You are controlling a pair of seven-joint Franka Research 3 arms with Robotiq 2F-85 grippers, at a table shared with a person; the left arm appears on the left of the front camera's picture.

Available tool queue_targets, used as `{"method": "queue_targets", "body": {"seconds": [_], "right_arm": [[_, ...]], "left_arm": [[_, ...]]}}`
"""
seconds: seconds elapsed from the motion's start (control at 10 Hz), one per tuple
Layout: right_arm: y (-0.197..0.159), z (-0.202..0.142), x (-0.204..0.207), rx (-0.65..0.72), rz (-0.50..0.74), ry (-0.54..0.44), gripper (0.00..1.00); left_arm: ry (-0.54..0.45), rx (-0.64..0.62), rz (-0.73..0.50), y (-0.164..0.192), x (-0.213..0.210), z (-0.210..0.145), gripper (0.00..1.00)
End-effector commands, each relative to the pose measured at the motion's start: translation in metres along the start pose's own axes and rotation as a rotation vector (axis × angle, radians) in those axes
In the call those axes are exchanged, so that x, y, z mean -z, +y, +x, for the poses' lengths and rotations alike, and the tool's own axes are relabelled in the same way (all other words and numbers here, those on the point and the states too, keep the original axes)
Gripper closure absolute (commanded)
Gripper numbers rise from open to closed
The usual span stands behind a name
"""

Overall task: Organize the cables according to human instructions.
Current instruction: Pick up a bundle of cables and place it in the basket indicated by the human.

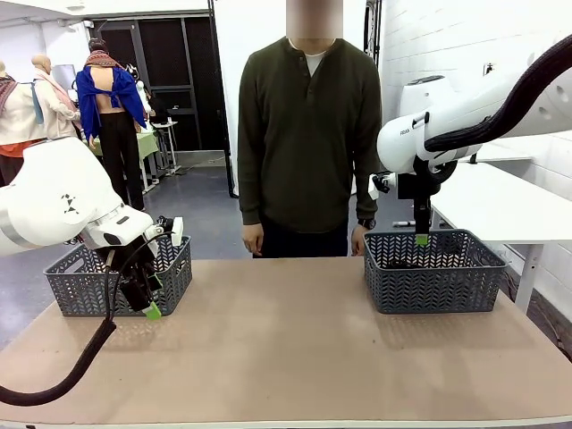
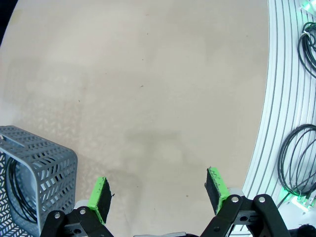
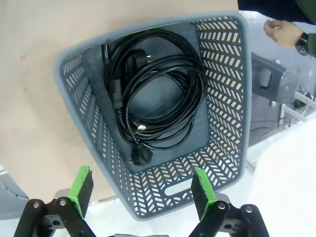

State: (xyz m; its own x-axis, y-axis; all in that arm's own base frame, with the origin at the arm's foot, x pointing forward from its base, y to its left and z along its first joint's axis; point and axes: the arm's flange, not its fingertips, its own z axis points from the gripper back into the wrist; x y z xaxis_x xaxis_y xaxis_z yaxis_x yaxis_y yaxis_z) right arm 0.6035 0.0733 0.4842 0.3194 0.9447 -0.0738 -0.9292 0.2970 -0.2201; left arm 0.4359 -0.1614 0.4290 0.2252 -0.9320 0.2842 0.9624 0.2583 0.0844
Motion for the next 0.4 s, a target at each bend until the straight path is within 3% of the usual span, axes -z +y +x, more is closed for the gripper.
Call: {"method": "queue_targets", "body": {"seconds": [0.0, 0.3], "right_arm": [[0.0001, 0.0002, 0.0012, -0.001, 0.002, 0.001, 0.00], [0.0001, 0.0002, 0.0012, -0.001, 0.002, 0.001, 0.00]], "left_arm": [[0.009, 0.000, 0.001, -0.0003, -0.0015, 0.0010, 0.00], [0.009, 0.000, 0.001, -0.0003, -0.0015, 0.0010, 0.00]]}}
